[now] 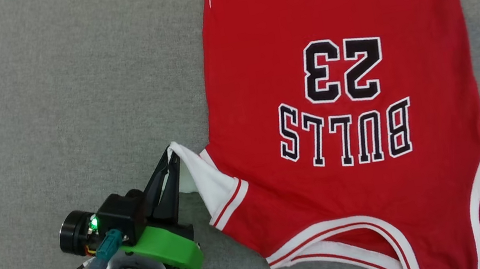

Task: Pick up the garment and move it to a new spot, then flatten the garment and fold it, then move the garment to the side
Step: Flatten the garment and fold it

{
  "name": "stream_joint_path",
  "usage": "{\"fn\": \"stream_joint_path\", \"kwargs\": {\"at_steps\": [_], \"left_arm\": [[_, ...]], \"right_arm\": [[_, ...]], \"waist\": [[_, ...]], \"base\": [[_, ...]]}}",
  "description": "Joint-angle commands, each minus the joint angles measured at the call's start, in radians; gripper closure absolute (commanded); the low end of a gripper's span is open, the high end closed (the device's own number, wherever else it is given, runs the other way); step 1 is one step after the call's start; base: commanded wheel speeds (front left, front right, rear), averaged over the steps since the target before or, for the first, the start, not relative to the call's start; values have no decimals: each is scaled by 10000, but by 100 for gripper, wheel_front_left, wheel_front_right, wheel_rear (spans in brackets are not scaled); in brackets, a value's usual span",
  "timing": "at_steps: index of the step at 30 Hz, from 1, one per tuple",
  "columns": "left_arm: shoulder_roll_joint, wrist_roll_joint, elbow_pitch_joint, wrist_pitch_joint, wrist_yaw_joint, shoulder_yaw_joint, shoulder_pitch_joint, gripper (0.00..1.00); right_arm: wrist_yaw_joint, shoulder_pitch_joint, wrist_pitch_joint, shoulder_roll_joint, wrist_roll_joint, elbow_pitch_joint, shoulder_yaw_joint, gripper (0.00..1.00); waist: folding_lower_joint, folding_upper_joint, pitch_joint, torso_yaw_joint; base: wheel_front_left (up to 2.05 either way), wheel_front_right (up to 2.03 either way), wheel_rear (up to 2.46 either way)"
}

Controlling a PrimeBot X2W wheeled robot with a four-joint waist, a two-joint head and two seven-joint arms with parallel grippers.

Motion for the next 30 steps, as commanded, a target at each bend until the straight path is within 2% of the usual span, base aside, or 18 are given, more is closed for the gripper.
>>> {"fn": "stream_joint_path", "kwargs": {"at_steps": [1,5,9,15,22,23,24,25,30], "left_arm": [[-156,156,-72,-59,-88,86,-263,100],[-486,478,-191,-59,-251,256,-530,100],[-817,774,-339,-59,-431,437,-704,100],[-1258,1131,-345,-59,-753,672,-834,100],[-1623,1441,-160,-59,-1020,944,-689,100],[-1646,1473,-114,-59,-1057,990,-647,100],[-1662,1492,-80,-59,-1084,1030,-611,100],[-1675,1513,-28,-59,-1115,1078,-566,100],[-1680,1577,314,-59,-1220,1320,-336,100]], "right_arm": [[-15,-611,845,149,80,497,244,0],[-15,-2097,3511,437,135,1963,593,0],[-15,-3056,4975,763,-206,2921,503,0],[-15,-3461,5605,1076,-929,3753,298,0],[-15,-2552,5844,1183,-949,4319,244,0],[-15,-2432,5848,1159,-897,4307,233,36],[-15,-2369,5813,1140,-857,4273,201,80],[-15,-2324,5750,1108,-830,4212,169,100],[-15,-2381,5096,1104,-785,3947,-58,100]], "waist": [[0,0,1339,1033],[0,0,1896,1388],[0,0,2369,1703],[0,0,2891,2072],[0,0,2908,2100],[0,0,2845,2065],[0,0,2795,2033],[0,0,2724,1987],[0,0,2173,1708]], "base": [[0,0,0],[0,0,0],[0,0,0],[0,0,0],[0,0,0],[0,0,0],[0,0,0],[0,0,0],[0,0,0]]}}
